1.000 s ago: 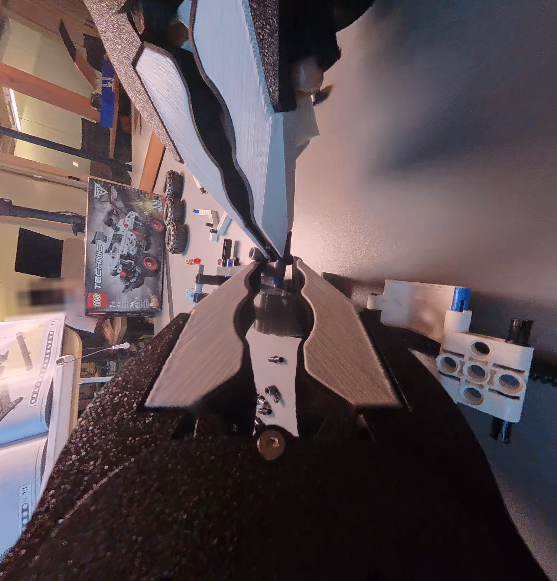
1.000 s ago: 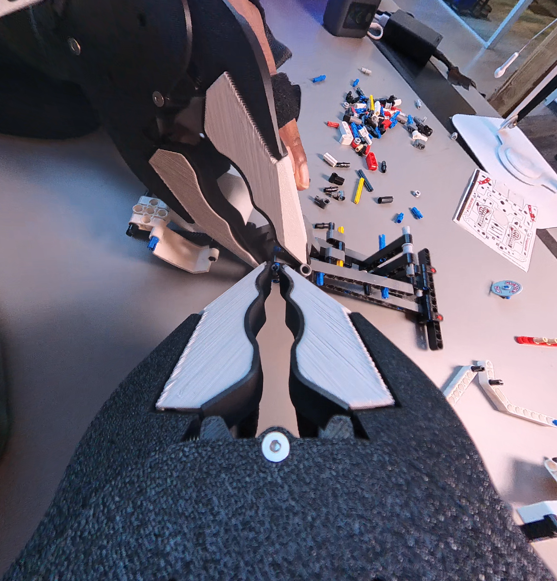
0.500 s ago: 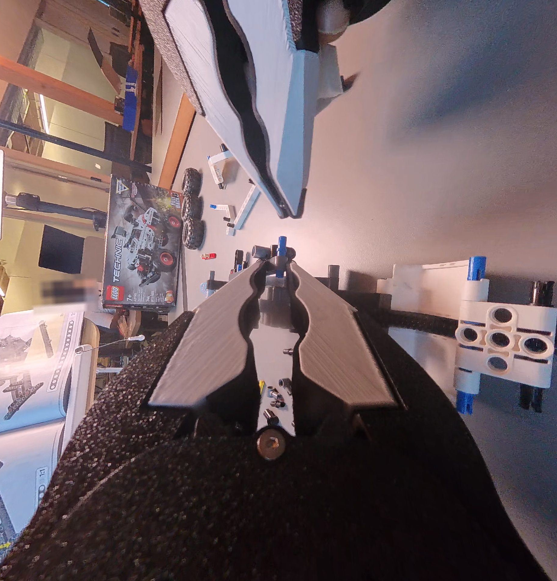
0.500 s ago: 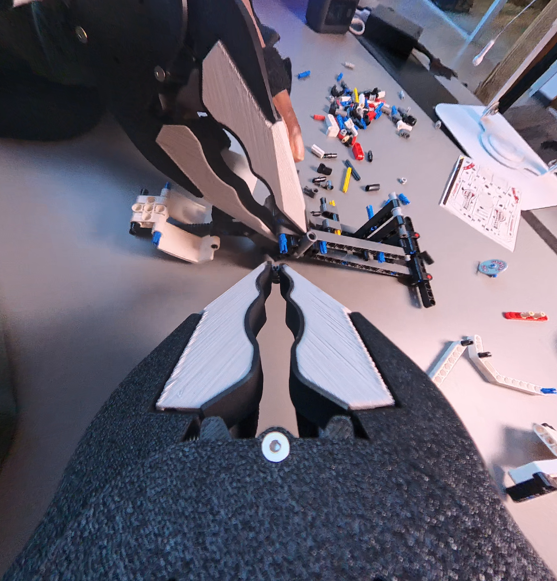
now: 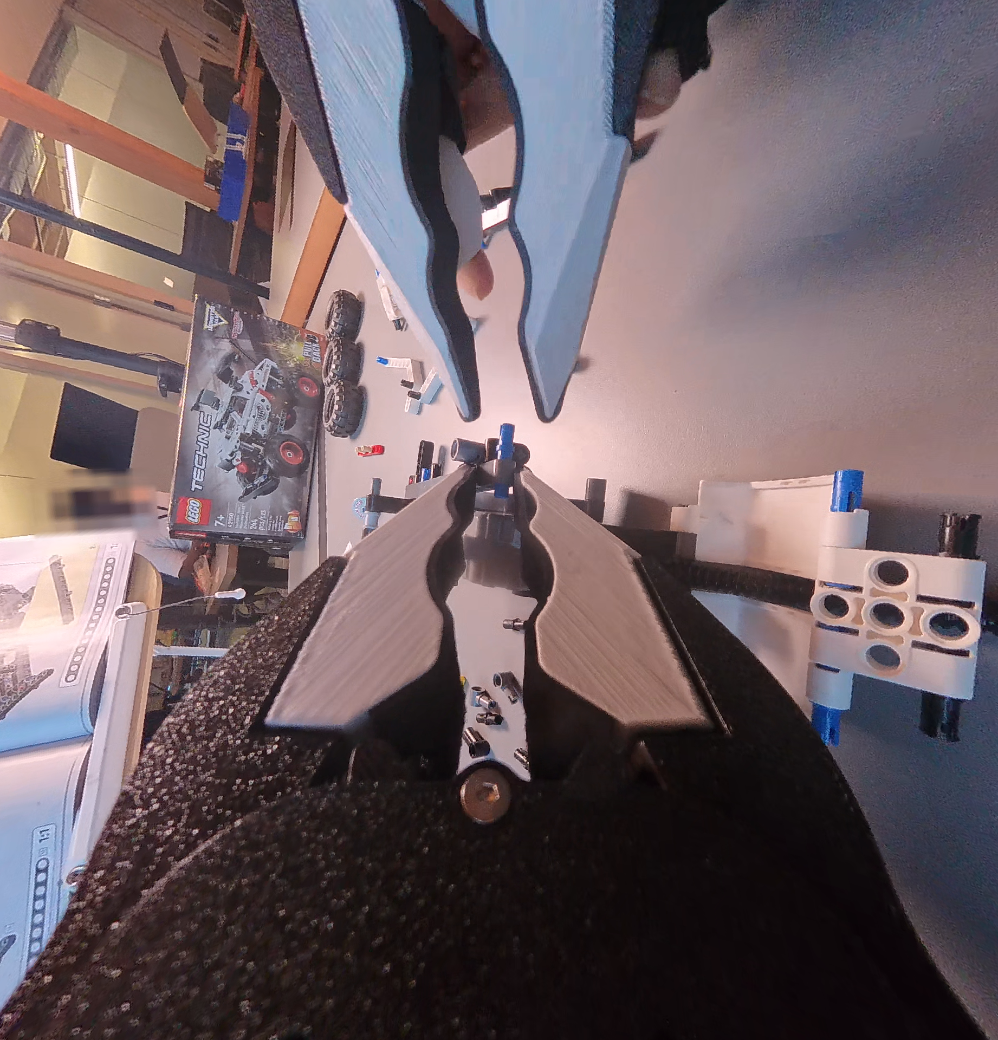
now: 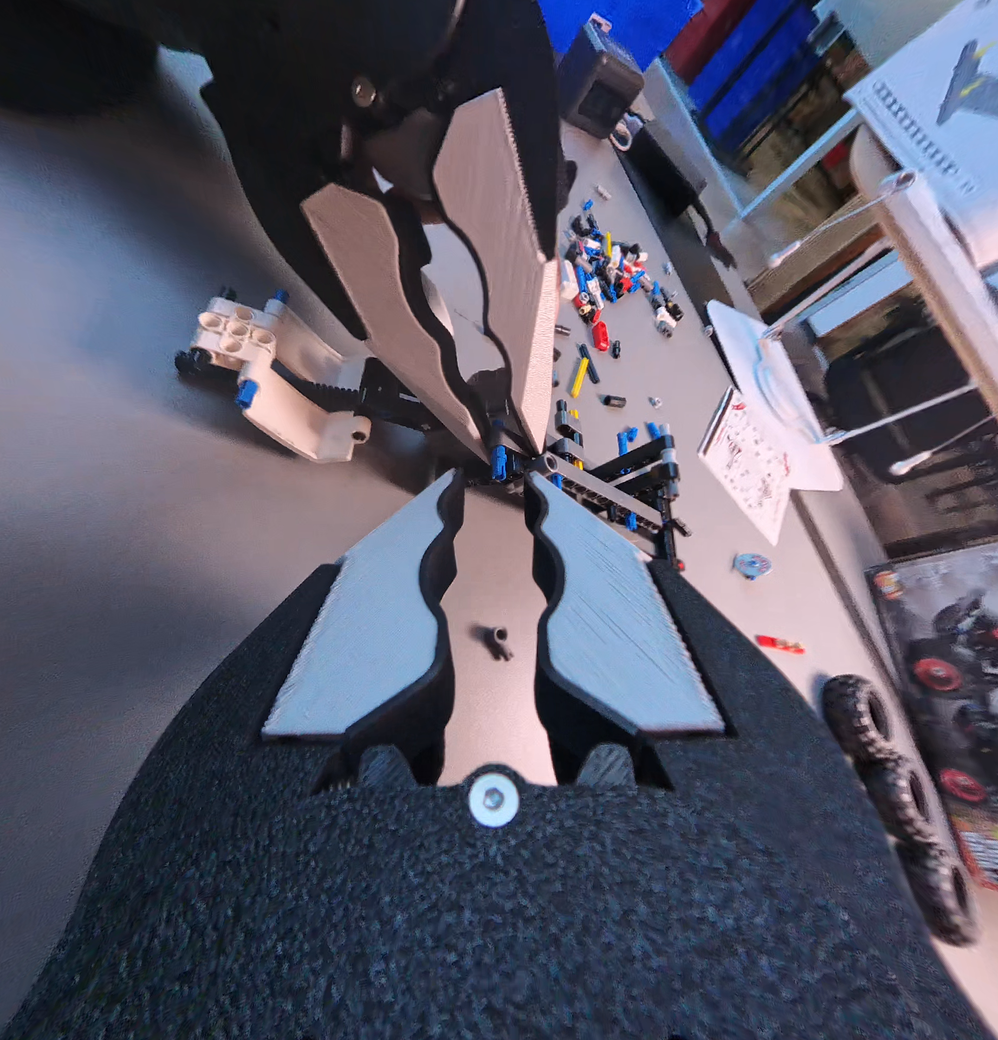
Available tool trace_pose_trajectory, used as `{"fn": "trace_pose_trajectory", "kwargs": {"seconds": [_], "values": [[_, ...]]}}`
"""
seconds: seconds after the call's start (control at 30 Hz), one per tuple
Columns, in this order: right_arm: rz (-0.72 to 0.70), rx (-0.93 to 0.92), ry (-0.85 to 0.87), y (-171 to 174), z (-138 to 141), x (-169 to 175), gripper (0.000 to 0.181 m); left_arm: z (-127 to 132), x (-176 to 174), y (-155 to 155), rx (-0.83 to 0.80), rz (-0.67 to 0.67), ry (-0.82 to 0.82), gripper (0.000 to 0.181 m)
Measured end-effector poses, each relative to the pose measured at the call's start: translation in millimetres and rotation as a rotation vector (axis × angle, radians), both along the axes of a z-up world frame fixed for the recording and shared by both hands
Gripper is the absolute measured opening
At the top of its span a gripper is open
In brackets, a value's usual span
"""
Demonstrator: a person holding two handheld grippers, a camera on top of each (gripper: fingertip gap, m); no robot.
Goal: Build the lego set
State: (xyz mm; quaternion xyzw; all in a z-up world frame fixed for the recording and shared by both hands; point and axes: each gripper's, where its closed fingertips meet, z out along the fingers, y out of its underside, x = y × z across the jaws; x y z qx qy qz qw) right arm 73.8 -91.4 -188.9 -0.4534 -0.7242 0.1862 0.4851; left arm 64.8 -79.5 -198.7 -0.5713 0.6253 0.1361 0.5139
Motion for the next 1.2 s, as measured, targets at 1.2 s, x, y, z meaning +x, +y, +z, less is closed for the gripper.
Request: {"fn": "trace_pose_trajectory", "kwargs": {"seconds": [1.2], "values": [[-0.147,-0.067,-0.184,53.9,-26.8,56.0,0.005,-2.2,-7.3,-1.5,0.009,-0.010,-0.016,0.014]]}}
